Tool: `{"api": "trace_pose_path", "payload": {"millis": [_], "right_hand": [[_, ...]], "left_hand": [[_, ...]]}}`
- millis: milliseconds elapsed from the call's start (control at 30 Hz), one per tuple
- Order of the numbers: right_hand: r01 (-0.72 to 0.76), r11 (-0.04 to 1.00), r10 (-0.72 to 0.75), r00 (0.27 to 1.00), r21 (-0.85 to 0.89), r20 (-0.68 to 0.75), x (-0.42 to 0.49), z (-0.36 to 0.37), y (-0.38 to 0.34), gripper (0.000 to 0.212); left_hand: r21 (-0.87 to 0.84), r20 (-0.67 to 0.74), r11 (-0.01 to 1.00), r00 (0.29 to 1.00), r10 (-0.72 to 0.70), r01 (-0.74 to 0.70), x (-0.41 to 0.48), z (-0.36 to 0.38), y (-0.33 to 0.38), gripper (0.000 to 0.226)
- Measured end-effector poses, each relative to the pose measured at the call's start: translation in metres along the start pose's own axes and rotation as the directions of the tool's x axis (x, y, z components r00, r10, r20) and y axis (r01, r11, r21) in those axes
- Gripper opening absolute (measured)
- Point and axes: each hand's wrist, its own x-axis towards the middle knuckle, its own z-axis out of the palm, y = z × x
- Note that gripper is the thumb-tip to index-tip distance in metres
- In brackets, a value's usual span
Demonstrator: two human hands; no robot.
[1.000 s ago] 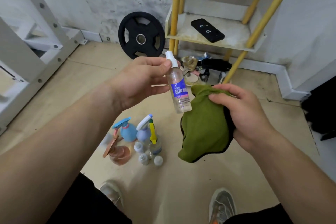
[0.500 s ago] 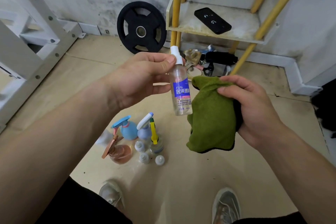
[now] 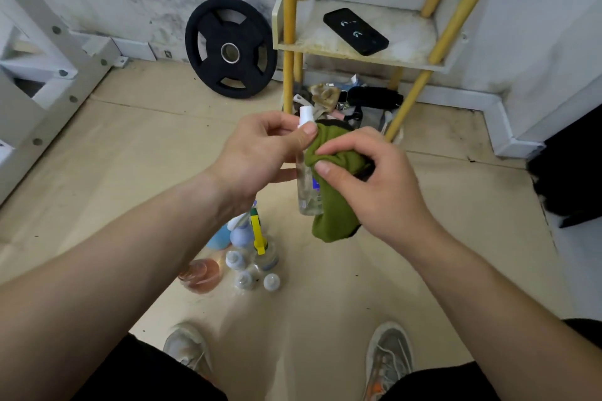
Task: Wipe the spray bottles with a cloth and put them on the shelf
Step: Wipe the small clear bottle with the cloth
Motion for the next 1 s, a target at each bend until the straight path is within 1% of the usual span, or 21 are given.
{"api": "trace_pose_path", "payload": {"millis": [100, 233, 300, 367, 433, 567, 633, 733, 800, 900, 1000], "right_hand": [[-0.005, 0.995, 0.006, 1.0, -0.104, 0.005, 0.0, 0.002, 0.007, 0.018], [0.005, 0.961, 0.033, 0.991, -0.275, 0.133, -0.008, 0.007, 0.009, 0.015], [0.0, 0.945, 0.065, 0.98, -0.326, 0.187, -0.013, 0.01, 0.01, 0.013], [-0.014, 0.936, 0.091, 0.975, -0.351, 0.204, -0.015, 0.01, 0.011, 0.011], [-0.022, 0.94, 0.079, 0.985, -0.341, 0.155, -0.015, 0.008, 0.011, 0.01], [-0.062, 0.953, 0.064, 0.998, -0.298, -0.002, -0.01, 0.003, 0.011, 0.013], [-0.096, 0.954, 0.087, 0.995, -0.284, -0.044, -0.009, 0.001, 0.012, 0.014], [-0.166, 0.964, 0.149, 0.984, -0.209, -0.096, -0.008, -0.003, 0.012, 0.016], [-0.223, 0.961, 0.211, 0.974, -0.166, -0.086, -0.007, -0.007, 0.012, 0.016], [-0.228, 0.96, 0.235, 0.972, -0.163, 0.023, -0.005, -0.011, 0.013, 0.014], [-0.205, 0.948, 0.235, 0.967, -0.245, 0.1, -0.009, -0.008, 0.015, 0.014]], "left_hand": [[0.007, -0.038, 1.0, 0.999, -0.015, 0.015, 0.001, 0.007, -0.005, 0.015], [-0.024, -0.126, 0.998, 0.99, -0.062, 0.06, 0.003, 0.007, -0.011, 0.02], [-0.028, -0.159, 0.996, 0.983, -0.089, 0.085, 0.005, 0.007, -0.015, 0.027], [-0.037, -0.157, 0.992, 0.98, -0.125, 0.121, 0.006, 0.007, -0.016, 0.028], [-0.052, -0.115, 0.987, 0.981, -0.154, 0.149, 0.006, 0.01, -0.017, 0.024], [-0.021, -0.01, 0.989, 0.989, -0.145, 0.144, 0.002, 0.025, -0.021, 0.018], [-0.017, 0.012, 0.989, 0.989, -0.149, 0.149, 0.001, 0.028, -0.022, 0.016], [-0.039, 0.026, 0.989, 0.989, -0.144, 0.145, 0.004, 0.026, -0.018, 0.014], [-0.065, 0.0, 0.988, 0.99, -0.142, 0.141, 0.007, 0.023, -0.016, 0.016], [-0.113, -0.057, 0.98, 0.984, -0.171, 0.164, 0.012, 0.02, -0.015, 0.023], [-0.132, -0.115, 0.975, 0.974, -0.195, 0.18, 0.016, 0.014, -0.016, 0.022]]}}
